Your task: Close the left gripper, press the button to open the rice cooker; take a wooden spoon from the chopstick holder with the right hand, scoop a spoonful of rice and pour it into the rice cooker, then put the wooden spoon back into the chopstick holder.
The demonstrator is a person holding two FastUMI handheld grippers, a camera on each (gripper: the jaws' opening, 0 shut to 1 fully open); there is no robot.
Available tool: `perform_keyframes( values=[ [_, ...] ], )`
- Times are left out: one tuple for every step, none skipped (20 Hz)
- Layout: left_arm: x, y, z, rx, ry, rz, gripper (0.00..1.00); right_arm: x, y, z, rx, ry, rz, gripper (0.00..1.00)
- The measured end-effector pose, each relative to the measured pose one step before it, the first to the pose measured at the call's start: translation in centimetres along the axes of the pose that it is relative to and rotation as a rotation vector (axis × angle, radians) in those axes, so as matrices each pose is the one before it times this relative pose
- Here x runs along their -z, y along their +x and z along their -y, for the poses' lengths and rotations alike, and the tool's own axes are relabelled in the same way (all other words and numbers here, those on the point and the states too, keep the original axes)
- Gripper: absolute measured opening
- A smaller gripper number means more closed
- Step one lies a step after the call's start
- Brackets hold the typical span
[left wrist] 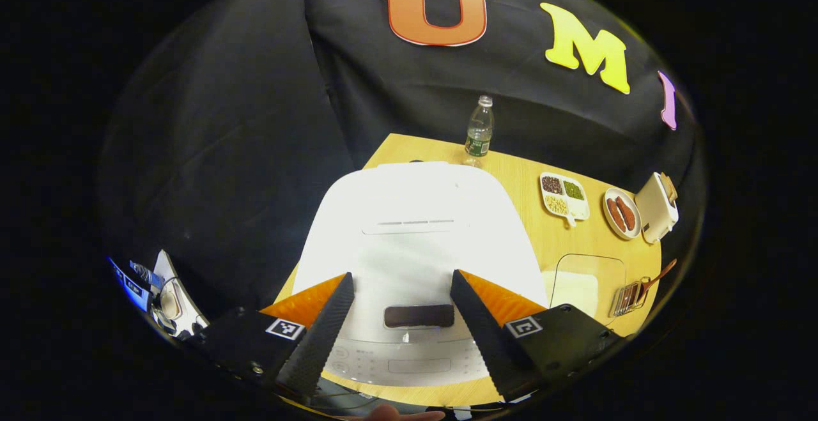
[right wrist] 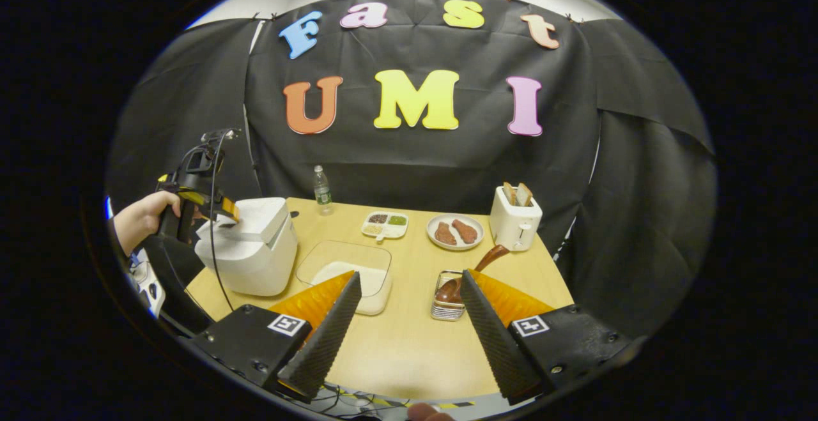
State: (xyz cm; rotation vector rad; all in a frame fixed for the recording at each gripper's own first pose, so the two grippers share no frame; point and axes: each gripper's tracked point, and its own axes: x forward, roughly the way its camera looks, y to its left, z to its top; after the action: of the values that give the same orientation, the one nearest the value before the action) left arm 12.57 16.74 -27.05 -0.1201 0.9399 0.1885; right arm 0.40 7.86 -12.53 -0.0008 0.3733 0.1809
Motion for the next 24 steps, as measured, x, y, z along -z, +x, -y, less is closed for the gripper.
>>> perform_keyframes(
  values=[
    [0.519,0.227,0.064,0.00180,-0.00120,-0.01446,0.98,0.097,-0.081,-0.023,-0.00081,0.00217,-0.00126,1.00],
    [-0.027,0.386,0.126,0.00018,-0.00527,-0.00248,0.99,0.056,0.025,0.145,0.00191,0.00215,-0.00098,1.00],
    [0.131,0.111,0.059,0.00024,0.00029,-0.00481,0.99,0.002,-0.066,0.114,0.00365,0.00141,-0.00012,1.00],
    [0.169,0.213,0.026,0.00033,0.00002,-0.00832,0.99,-0.006,-0.059,0.110,0.00257,0.00064,-0.00050,1.00],
    [-0.004,0.059,0.088,0.00276,0.00201,0.00428,0.98,0.109,-0.044,0.183,0.00452,-0.00163,-0.00404,1.00],
    [0.095,0.076,-0.114,0.00301,-0.00430,-0.00464,0.99,0.081,0.030,0.010,0.00024,0.00025,-0.00146,1.00],
    [0.021,0.032,0.109,0.00581,-0.00688,-0.00063,0.99,0.013,0.003,0.113,0.00394,0.00312,-0.00076,1.00],
    [0.182,0.001,0.027,0.00819,-0.00932,-0.00580,0.99,0.094,0.004,0.060,0.00025,0.00375,-0.00250,1.00],
    [-0.023,-0.074,0.079,0.00711,-0.01292,-0.00258,0.99,0.022,0.109,-0.103,-0.00359,0.00443,-0.00055,1.00],
    [-0.016,0.106,-0.013,0.00472,0.00200,-0.00167,0.99,0.064,0.064,-0.008,0.00031,0.00100,-0.00134,1.00],
    [0.069,0.113,0.022,0.00043,0.00370,-0.00151,0.99,0.015,0.044,-0.049,-0.00115,-0.00011,-0.00080,1.00],
    [-0.030,0.231,-0.027,0.00095,-0.00019,-0.00250,1.00,0.090,0.018,-0.110,-0.00266,0.00178,-0.00028,1.00],
    [-0.096,0.167,0.039,0.00364,0.00116,0.00733,1.00,0.061,0.073,-0.093,-0.00294,0.00473,-0.00048,1.00],
    [-0.215,-0.039,0.180,0.00448,0.00500,0.00841,1.00,0.104,0.011,-0.190,-0.00467,0.00456,-0.00159,1.00],
    [-0.093,0.073,0.028,0.00345,0.00865,0.01046,1.00,0.175,0.020,-0.161,-0.00390,0.00045,-0.00565,1.00],
    [0.017,0.037,-0.023,-0.00001,-0.00016,0.00805,1.00,0.239,0.070,-0.042,-0.00279,-0.00161,-0.00616,1.00],
    [-0.054,-0.002,-0.100,-0.00181,0.00514,0.00464,1.00,0.016,0.026,-0.063,-0.00253,-0.00029,-0.00300,1.00],
    [0.008,-0.082,-0.048,-0.00096,0.00723,0.00510,1.00,-0.001,-0.022,0.116,0.00205,-0.00028,-0.00016,1.00],
    [-0.137,0.022,-0.027,-0.00198,-0.00802,-0.00348,1.00,-0.172,0.031,-0.009,-0.00174,-0.00178,-0.00011,1.00],
    [-0.117,-0.107,0.059,0.00130,-0.00595,-0.00186,1.00,-0.095,0.057,0.086,0.00283,-0.00373,0.00601,1.00],
    [-0.149,-0.001,-0.029,-0.00149,-0.00986,0.00314,1.00,-0.218,0.013,0.255,0.00789,-0.00490,0.00122,1.00],
    [0.003,-0.053,-0.165,-0.00669,-0.00255,0.00489,0.99,-0.206,-0.048,0.063,0.00246,0.00067,0.00697,1.00],
    [-0.262,0.076,0.099,-0.00686,0.00184,0.01455,0.99,-0.366,-0.017,-0.035,0.00089,0.00047,0.00726,1.00],
    [-0.094,-0.157,-0.096,-0.00856,0.01482,0.00823,0.99,-0.094,-0.030,0.230,0.00659,-0.00142,0.00472,1.00]
  ],
)
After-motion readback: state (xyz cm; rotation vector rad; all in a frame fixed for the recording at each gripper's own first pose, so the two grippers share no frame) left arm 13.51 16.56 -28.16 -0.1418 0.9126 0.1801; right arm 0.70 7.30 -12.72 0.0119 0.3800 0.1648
